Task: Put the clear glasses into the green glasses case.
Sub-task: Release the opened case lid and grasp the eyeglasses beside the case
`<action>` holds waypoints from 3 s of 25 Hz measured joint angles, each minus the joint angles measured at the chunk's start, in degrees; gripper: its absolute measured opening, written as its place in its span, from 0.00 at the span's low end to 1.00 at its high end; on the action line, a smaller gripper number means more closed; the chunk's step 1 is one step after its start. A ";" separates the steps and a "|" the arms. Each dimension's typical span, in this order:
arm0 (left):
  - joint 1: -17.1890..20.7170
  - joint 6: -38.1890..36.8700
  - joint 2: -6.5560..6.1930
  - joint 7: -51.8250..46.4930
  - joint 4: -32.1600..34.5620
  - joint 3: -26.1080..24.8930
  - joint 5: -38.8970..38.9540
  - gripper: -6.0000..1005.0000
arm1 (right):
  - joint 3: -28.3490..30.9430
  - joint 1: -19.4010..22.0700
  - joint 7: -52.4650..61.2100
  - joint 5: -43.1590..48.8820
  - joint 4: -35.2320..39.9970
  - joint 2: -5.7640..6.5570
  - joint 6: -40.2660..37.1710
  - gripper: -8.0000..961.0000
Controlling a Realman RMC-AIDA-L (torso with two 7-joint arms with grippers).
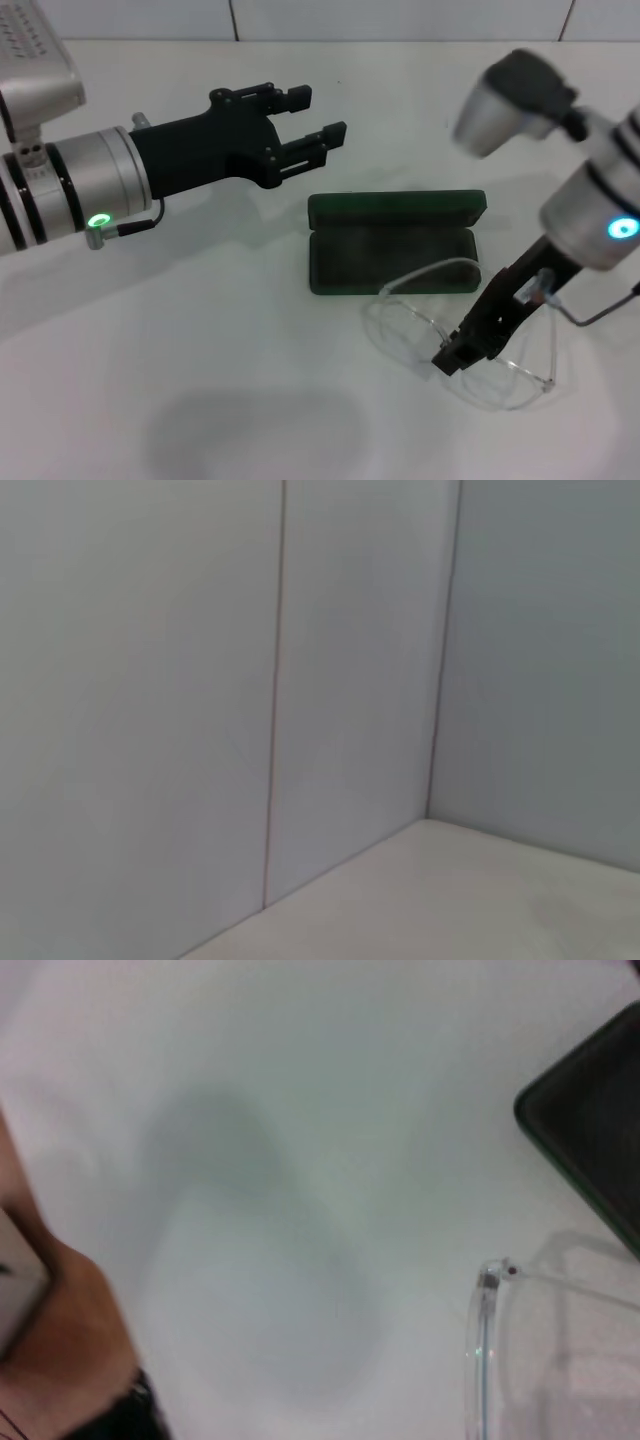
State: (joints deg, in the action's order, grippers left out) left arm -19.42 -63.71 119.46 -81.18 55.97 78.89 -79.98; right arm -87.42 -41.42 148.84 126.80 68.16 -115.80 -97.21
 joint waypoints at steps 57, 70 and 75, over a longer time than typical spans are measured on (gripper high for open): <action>-5.36 -11.70 -2.84 -1.59 -14.67 -16.50 2.34 0.60 | -27.25 -4.17 -1.46 -5.20 7.57 -0.38 8.80 0.54; -5.37 -11.69 -2.11 -1.20 -14.69 -16.49 2.28 0.60 | -35.76 -5.72 4.96 -2.51 7.18 -0.38 14.60 0.53; -5.20 -11.69 -2.11 -1.11 -14.73 -16.50 2.28 0.60 | -35.91 -5.52 4.95 -1.80 7.07 -0.38 14.51 0.47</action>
State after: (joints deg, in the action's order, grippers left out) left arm -24.62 -75.41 117.35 -82.29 41.24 62.40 -77.71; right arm -123.32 -46.95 153.78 125.00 75.23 -116.18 -82.70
